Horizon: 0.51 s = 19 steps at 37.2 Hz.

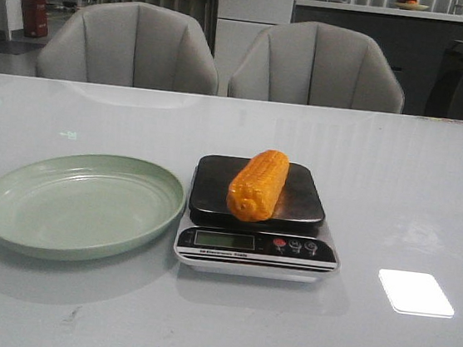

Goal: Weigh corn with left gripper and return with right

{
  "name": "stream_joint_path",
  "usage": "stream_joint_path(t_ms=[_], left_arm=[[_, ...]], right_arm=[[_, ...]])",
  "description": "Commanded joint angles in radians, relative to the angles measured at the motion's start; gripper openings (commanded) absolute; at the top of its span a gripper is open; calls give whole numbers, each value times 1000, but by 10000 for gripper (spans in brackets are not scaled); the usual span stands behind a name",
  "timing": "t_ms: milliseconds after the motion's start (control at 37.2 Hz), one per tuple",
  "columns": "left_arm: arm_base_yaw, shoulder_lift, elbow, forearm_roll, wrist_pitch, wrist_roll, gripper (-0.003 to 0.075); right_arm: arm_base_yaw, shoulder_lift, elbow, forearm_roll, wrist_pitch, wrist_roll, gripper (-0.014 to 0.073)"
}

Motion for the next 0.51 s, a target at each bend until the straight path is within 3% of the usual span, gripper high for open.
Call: stream_joint_path(t_ms=[0, 81, 484], left_arm=[[0, -83, -7, 22, 16, 5, 99], [0, -142, 10, 36, 49, 5, 137], [0, -400, 76, 72, 23, 9, 114]], right_arm=[[-5, -18, 7, -12, -79, -7, 176], [-5, -18, 7, -12, -79, -7, 176], [-5, -18, 7, -12, -81, -7, 176]])
